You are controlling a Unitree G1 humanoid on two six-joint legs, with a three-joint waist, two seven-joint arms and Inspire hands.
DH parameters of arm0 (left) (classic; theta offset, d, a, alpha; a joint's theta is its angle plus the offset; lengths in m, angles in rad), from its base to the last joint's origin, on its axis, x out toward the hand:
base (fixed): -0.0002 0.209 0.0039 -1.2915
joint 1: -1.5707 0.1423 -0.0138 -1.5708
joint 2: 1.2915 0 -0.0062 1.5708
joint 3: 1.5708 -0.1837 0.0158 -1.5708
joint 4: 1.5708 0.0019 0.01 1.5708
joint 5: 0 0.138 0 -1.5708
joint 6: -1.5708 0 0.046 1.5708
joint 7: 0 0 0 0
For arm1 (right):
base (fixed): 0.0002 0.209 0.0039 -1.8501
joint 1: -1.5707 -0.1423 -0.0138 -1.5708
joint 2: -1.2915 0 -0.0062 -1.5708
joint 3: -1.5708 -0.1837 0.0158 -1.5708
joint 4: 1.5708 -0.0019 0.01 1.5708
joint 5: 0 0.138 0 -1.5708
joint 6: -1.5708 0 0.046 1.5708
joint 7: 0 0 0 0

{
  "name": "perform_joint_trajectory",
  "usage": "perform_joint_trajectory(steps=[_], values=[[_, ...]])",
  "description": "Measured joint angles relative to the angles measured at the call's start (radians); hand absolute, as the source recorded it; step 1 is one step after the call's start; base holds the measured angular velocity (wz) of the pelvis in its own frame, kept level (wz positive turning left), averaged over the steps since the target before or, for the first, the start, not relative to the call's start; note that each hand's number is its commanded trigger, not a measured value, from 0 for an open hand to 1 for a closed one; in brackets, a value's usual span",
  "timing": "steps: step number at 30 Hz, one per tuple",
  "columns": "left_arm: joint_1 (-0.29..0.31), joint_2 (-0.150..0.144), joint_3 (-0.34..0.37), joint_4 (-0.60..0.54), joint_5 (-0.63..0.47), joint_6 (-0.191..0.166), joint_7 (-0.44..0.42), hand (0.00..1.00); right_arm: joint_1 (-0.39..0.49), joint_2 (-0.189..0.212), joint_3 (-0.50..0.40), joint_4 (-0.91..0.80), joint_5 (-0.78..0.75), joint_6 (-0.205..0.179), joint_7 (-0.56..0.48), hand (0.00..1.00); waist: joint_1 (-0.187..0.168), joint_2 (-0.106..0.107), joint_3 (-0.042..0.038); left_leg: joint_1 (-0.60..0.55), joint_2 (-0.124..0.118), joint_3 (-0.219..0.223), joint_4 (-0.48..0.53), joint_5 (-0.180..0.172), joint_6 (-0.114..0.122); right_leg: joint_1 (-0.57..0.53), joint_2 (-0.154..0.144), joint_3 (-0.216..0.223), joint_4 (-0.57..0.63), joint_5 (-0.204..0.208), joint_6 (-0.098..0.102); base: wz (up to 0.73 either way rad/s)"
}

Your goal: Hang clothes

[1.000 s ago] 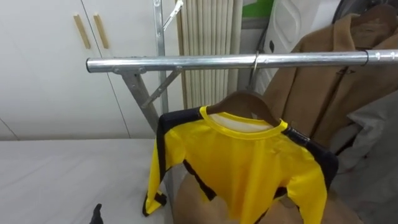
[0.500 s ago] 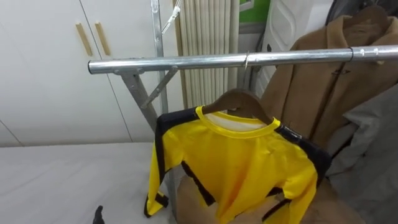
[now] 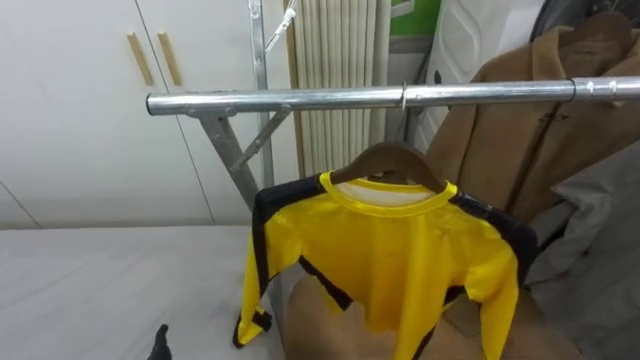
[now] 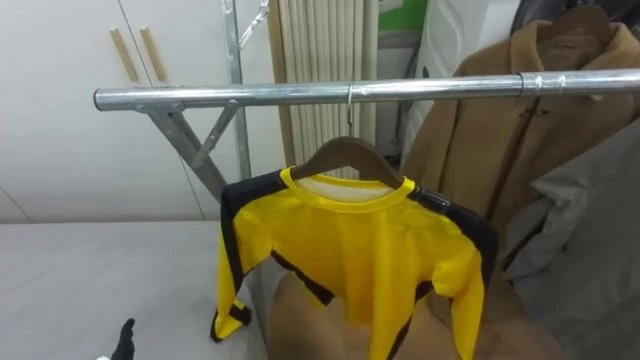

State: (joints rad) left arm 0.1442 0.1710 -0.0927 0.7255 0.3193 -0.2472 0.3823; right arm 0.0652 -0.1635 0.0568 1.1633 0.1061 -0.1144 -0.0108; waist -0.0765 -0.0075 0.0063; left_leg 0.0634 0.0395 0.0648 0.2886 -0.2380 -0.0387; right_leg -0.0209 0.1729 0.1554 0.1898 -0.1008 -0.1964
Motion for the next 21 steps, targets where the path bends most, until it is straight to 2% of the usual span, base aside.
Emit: perform_joint_trajectory(steps=[2, 5, 7, 8, 9, 11, 12, 13, 14, 15, 16, 17, 18, 19, 20, 21], values=[[0.000, 0.001, -0.013, 0.002, 0.002, 0.000, -0.001, 0.00, -0.004, 0.000, 0.019, -0.001, 0.003, 0.000, 0.003, 0.00, 0.001, -0.001, -0.0002, -0.040, 0.000, -0.021, 0.063, -0.011, -0.014, -0.004, -0.005, -0.018, 0.000, 0.000, 0.000, 0.27], [0.000, -0.006, -0.032, 0.003, 0.039, 0.002, -0.002, 0.00, -0.024, 0.001, 0.056, 0.001, -0.002, 0.000, 0.016, 0.00, 0.012, 0.002, -0.0007, -0.120, 0.001, -0.039, 0.129, -0.015, -0.014, -0.034, -0.007, -0.035, 0.016, 0.000, -0.002, 0.19], [-0.002, -0.008, -0.041, 0.007, 0.048, 0.004, -0.002, 0.00, -0.044, 0.001, 0.091, 0.000, -0.037, 0.000, 0.023, 0.00, 0.023, 0.016, 0.0040, -0.180, 0.013, -0.039, 0.128, -0.015, -0.015, -0.064, -0.009, -0.087, 0.030, 0.002, -0.005, 0.31], [-0.004, -0.008, -0.044, 0.005, 0.049, 0.005, -0.002, 0.00, -0.048, 0.000, 0.099, -0.001, -0.050, 0.000, 0.022, 0.00, 0.024, 0.021, 0.0041, -0.191, 0.018, -0.036, 0.128, -0.015, -0.016, -0.074, -0.009, -0.103, 0.034, 0.002, -0.005, 0.57], [-0.012, -0.009, -0.050, 0.001, 0.051, 0.006, -0.001, 0.00, -0.058, 0.000, 0.107, -0.004, -0.077, 0.000, 0.021, 0.00, 0.026, 0.027, 0.0047, -0.209, 0.023, -0.020, 0.125, -0.014, -0.016, -0.099, -0.012, -0.138, 0.048, -0.001, -0.010, 0.78], [-0.039, -0.016, -0.063, 0.016, 0.050, 0.007, -0.001, 0.00, -0.085, -0.006, 0.110, -0.008, -0.089, -0.002, 0.017, 0.00, 0.028, 0.038, 0.0098, -0.237, 0.036, 0.043, 0.120, -0.003, -0.009, -0.125, -0.024, -0.201, 0.054, -0.002, -0.010, 0.90], [-0.050, -0.022, -0.075, 0.027, 0.047, 0.007, -0.002, 0.00, -0.104, -0.011, 0.116, -0.005, -0.094, -0.009, 0.017, 0.00, 0.029, 0.043, 0.0117, -0.256, 0.042, 0.087, 0.120, 0.014, 0.004, -0.134, -0.038, -0.243, 0.052, -0.004, -0.011, 1.04], [-0.052, -0.026, -0.093, 0.028, 0.045, 0.007, -0.002, 0.00, -0.122, -0.015, 0.120, 0.000, -0.091, -0.021, 0.016, 0.00, 0.028, 0.043, 0.0122, -0.272, 0.049, 0.140, 0.121, 0.036, 0.005, -0.149, -0.060, -0.286, 0.056, -0.016, -0.007, 1.09], [-0.052, -0.028, -0.100, 0.028, 0.045, 0.007, -0.003, 0.00, -0.129, -0.017, 0.120, 0.000, -0.088, -0.023, 0.015, 0.00, 0.029, 0.044, 0.0105, -0.281, 0.056, 0.168, 0.129, 0.041, 0.002, -0.155, -0.069, -0.307, 0.063, -0.027, -0.001, 1.10], [-0.055, -0.037, -0.112, 0.028, 0.046, 0.007, -0.008, 0.00, -0.141, -0.019, 0.121, 0.000, -0.086, -0.027, 0.014, 0.00, 0.034, 0.047, 0.0096, -0.288, 0.074, 0.217, 0.172, 0.041, 0.001, -0.165, -0.086, -0.350, 0.083, -0.046, 0.006, 1.18], [-0.054, -0.040, -0.121, 0.028, 0.047, 0.007, -0.020, 0.00, -0.150, -0.016, 0.123, 0.000, -0.073, -0.030, 0.013, 0.00, 0.037, 0.048, 0.0092, -0.295, 0.095, 0.266, 0.221, 0.034, 0.006, -0.170, -0.102, -0.399, 0.094, -0.055, 0.003, 1.53], [-0.058, -0.039, -0.132, 0.027, 0.048, 0.007, -0.029, 0.00, -0.159, -0.013, 0.125, 0.002, -0.061, -0.037, 0.014, 0.00, 0.030, 0.042, 0.0124, -0.296, 0.114, 0.311, 0.265, 0.026, 0.009, -0.173, -0.125, -0.456, 0.107, -0.064, 0.000, 1.42], [-0.059, -0.040, -0.135, 0.027, 0.048, 0.007, -0.034, 0.00, -0.163, -0.012, 0.126, 0.003, -0.052, -0.040, 0.015, 0.00, 0.029, 0.042, 0.0128, -0.297, 0.124, 0.330, 0.289, 0.025, 0.009, -0.172, -0.135, -0.483, 0.112, -0.069, 0.003, 1.59], [-0.065, -0.040, -0.142, 0.027, 0.048, 0.007, -0.047, 0.00, -0.164, -0.011, 0.126, 0.003, -0.031, -0.046, 0.013, 0.00, 0.029, 0.039, 0.0140, -0.296, 0.150, 0.366, 0.347, 0.024, 0.010, -0.173, -0.159, -0.546, 0.124, -0.079, 0.001, 1.31], [-0.066, -0.040, -0.146, 0.027, 0.046, 0.007, -0.050, 0.00, -0.163, -0.012, 0.125, 0.004, -0.028, -0.047, 0.013, 0.00, 0.024, 0.040, 0.0139, -0.295, 0.164, 0.378, 0.371, 0.024, 0.010, -0.173, -0.166, -0.574, 0.125, -0.082, 0.004, 1.66], [-0.066, -0.039, -0.148, 0.028, 0.042, 0.007, -0.055, 0.00, -0.163, -0.012, 0.124, 0.004, -0.025, -0.047, 0.014, 0.00, 0.024, 0.040, 0.0148, -0.288, 0.195, 0.402, 0.416, 0.024, 0.011, -0.175, -0.175, -0.610, 0.127, -0.089, 0.012, 1.45]])
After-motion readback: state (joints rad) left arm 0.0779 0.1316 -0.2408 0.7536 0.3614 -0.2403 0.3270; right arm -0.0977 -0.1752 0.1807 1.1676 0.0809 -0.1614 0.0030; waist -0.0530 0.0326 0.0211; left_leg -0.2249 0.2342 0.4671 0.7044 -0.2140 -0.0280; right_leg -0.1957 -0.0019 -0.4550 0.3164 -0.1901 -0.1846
